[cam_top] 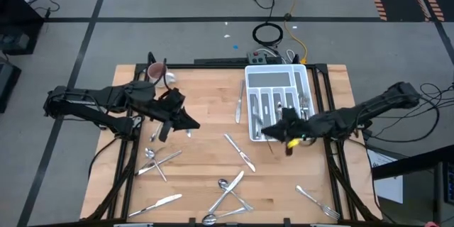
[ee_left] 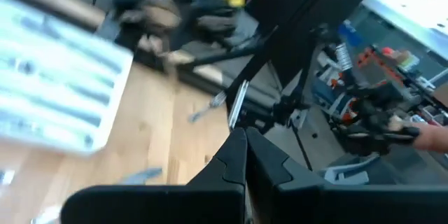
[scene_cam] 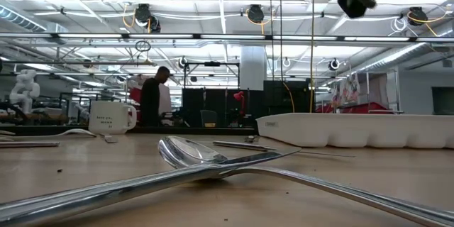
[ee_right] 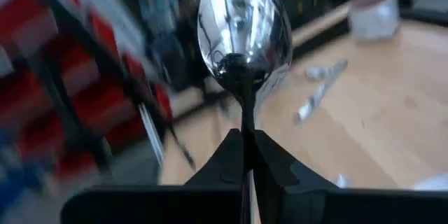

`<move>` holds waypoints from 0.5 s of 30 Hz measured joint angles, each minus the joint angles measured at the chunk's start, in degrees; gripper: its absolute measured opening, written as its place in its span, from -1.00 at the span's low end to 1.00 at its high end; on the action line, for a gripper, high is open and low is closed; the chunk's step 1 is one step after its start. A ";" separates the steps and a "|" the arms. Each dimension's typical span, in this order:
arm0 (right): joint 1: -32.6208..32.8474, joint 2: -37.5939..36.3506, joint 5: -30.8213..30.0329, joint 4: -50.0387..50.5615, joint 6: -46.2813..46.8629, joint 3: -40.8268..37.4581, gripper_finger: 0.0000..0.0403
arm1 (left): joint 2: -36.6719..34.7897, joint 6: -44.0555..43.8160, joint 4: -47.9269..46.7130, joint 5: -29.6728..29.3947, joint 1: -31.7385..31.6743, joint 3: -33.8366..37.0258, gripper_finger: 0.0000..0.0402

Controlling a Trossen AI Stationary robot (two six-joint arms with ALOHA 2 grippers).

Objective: Sort silverware
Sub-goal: Put the spoon in the middle section of the silverware tray

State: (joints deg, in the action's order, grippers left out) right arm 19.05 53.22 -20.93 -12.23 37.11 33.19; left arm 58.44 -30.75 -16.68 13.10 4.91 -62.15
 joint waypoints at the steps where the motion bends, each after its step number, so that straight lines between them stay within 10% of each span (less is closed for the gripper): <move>1: -0.65 -1.65 -1.57 -4.50 1.10 -3.36 -1.00 | 0.22 1.01 1.69 -0.01 0.00 0.00 -1.00; 9: -4.85 -7.02 -5.94 -38.65 8.76 -23.76 -1.00 | 4.61 8.94 19.98 1.00 -0.47 -0.04 -1.00; 15: -4.86 -6.70 1.92 -47.98 3.61 -24.12 -1.00 | 15.77 5.66 39.90 11.54 -5.78 -0.09 -1.00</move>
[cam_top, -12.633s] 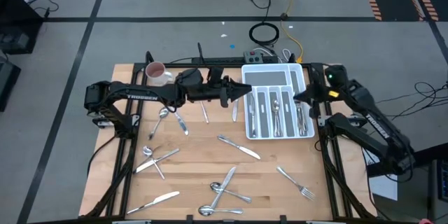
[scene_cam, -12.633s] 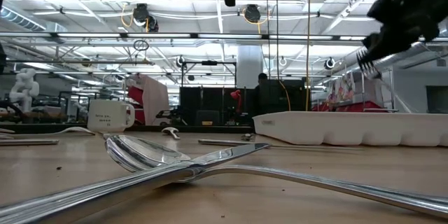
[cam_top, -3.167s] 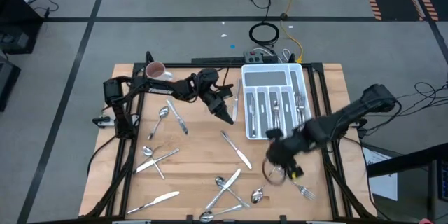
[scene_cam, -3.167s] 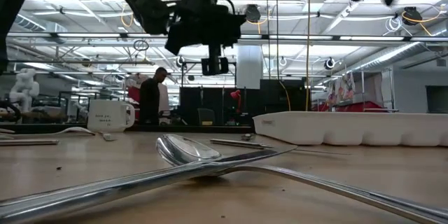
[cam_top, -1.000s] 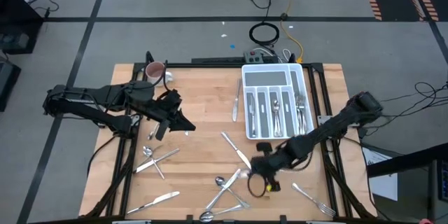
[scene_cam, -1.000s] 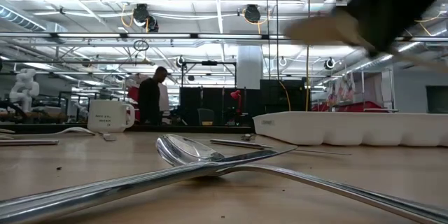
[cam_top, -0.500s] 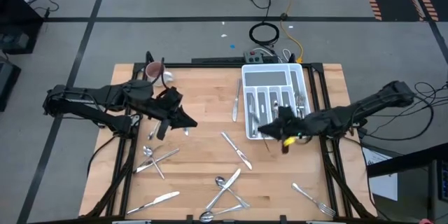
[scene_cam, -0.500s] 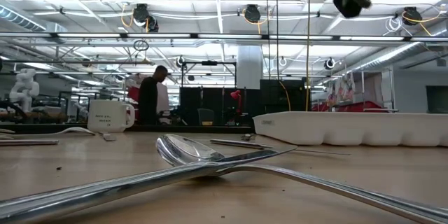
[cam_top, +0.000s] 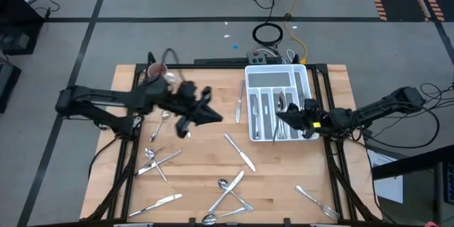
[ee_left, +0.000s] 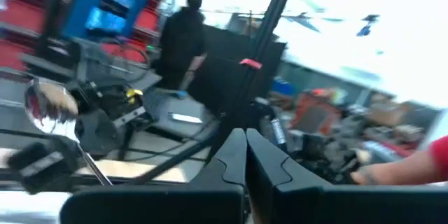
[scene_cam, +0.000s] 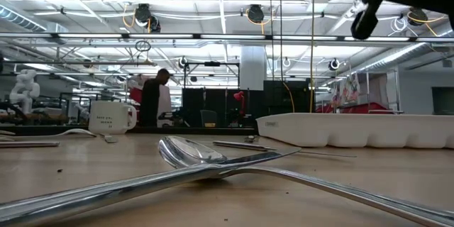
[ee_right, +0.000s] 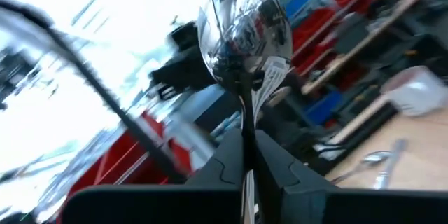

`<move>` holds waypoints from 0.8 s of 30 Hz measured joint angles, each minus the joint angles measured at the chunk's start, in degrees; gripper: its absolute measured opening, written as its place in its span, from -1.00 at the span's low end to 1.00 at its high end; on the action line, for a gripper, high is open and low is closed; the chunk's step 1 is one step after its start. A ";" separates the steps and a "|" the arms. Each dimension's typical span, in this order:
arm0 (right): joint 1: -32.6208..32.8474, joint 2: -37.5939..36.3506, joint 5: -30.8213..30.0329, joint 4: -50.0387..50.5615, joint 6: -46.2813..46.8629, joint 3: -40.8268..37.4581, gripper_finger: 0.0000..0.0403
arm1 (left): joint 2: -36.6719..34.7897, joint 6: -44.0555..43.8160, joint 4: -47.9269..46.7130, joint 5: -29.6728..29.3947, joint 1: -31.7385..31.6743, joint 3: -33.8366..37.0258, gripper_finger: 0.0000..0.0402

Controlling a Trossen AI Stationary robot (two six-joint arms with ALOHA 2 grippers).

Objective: Sort silverware
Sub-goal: Put the spoon in the middle section of the silverware tray

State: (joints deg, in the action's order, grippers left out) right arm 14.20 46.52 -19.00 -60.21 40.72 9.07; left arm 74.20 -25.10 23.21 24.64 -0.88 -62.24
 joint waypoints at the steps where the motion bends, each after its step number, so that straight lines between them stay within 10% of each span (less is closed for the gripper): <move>1: 0.00 0.03 1.79 0.12 -0.52 0.40 -1.00 | 2.42 -1.99 3.65 2.88 -1.38 0.00 -1.00; 8: 0.02 0.03 6.84 0.53 0.43 1.58 -1.00 | 18.30 -21.39 34.09 19.60 -9.66 0.00 -0.88; 24: 0.02 5.28 7.25 0.28 4.29 3.78 -1.00 | 28.57 -9.48 34.51 7.62 -11.11 0.02 -0.25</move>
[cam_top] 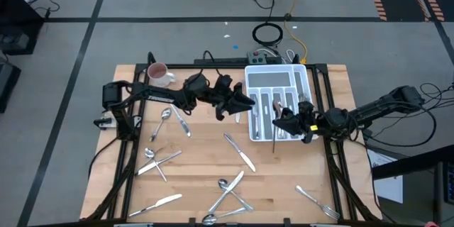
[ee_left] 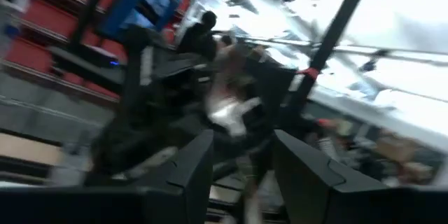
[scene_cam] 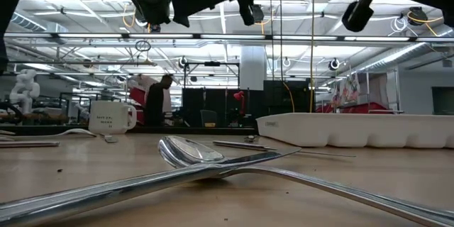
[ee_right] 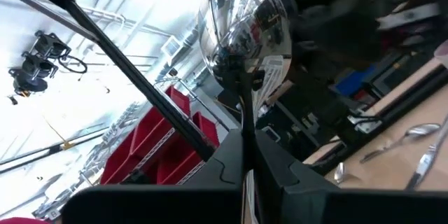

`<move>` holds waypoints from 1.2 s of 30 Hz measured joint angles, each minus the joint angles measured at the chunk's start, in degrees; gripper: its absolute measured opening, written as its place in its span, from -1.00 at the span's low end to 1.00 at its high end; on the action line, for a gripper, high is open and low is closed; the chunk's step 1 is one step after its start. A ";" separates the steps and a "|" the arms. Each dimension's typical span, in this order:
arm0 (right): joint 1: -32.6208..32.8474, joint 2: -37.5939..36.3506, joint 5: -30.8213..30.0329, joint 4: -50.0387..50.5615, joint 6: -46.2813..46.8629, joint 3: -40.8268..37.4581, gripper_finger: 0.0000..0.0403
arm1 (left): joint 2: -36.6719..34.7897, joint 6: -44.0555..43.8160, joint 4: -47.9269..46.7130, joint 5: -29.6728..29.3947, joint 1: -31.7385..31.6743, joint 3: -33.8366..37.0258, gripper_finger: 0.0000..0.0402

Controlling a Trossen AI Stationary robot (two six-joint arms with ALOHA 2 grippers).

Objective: Sort silverware
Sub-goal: Put the spoon in the middle section of the silverware tray

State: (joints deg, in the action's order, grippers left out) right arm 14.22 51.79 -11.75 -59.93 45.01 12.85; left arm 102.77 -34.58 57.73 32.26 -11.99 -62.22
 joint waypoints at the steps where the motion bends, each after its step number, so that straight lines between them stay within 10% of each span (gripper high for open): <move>1: 0.00 0.85 0.41 -0.01 -0.48 0.85 -1.00 | 0.06 1.67 -0.40 -0.99 0.00 0.00 -0.24; 36: -10.02 23.51 19.70 -10.51 0.52 12.18 -1.00 | 0.01 4.95 -1.63 0.54 1.25 -1.73 -0.24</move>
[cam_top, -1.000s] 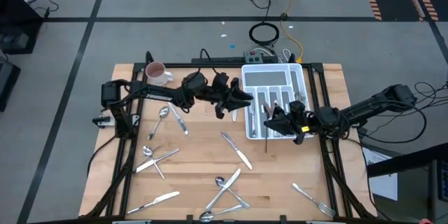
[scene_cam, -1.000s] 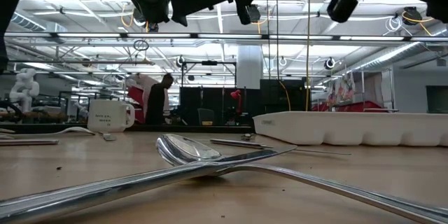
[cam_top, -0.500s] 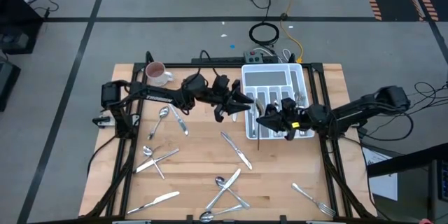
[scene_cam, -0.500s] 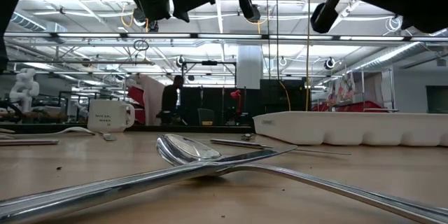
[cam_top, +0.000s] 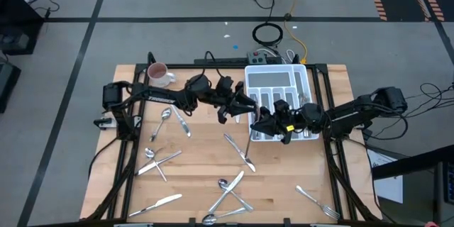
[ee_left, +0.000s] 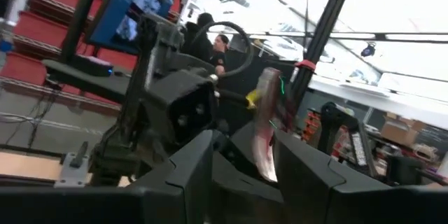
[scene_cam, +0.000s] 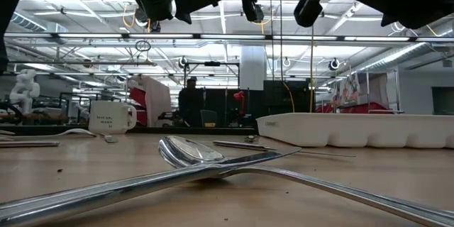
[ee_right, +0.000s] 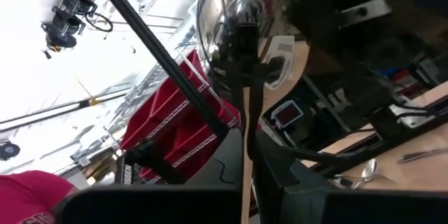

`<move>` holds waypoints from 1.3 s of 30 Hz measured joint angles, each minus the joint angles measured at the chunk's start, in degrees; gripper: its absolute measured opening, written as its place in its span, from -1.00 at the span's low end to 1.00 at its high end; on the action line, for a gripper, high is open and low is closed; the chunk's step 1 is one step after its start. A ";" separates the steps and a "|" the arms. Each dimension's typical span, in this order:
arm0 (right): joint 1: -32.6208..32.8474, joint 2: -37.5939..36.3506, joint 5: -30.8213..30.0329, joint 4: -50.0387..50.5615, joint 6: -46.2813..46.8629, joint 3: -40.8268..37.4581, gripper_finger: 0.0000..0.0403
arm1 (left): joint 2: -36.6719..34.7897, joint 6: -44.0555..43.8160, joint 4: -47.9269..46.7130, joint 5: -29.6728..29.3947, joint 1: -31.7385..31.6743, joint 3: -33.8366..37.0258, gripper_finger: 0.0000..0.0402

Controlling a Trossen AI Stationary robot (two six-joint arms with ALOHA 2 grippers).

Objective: Sort silverware
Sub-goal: Put the spoon in the middle section of the silverware tray

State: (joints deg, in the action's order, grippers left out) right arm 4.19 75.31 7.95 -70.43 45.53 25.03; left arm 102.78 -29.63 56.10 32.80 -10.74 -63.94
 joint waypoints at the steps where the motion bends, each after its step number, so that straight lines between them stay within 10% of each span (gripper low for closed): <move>1: -0.01 -0.03 -0.10 -0.03 -0.47 -0.02 -1.00 | 0.00 -0.02 -0.07 0.38 -0.02 0.00 -0.24; 27: -2.01 -0.07 1.36 3.10 0.61 -0.04 -1.00 | 0.00 0.00 -0.05 3.62 0.00 0.04 -0.25; 39: -2.11 -0.09 2.94 3.39 1.78 -0.04 -1.00 | 0.00 1.87 -0.13 3.58 0.00 0.09 -0.76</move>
State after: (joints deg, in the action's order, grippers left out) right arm 2.09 75.22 10.90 -67.04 47.31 24.99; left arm 102.78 -27.75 55.96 36.38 -10.74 -63.86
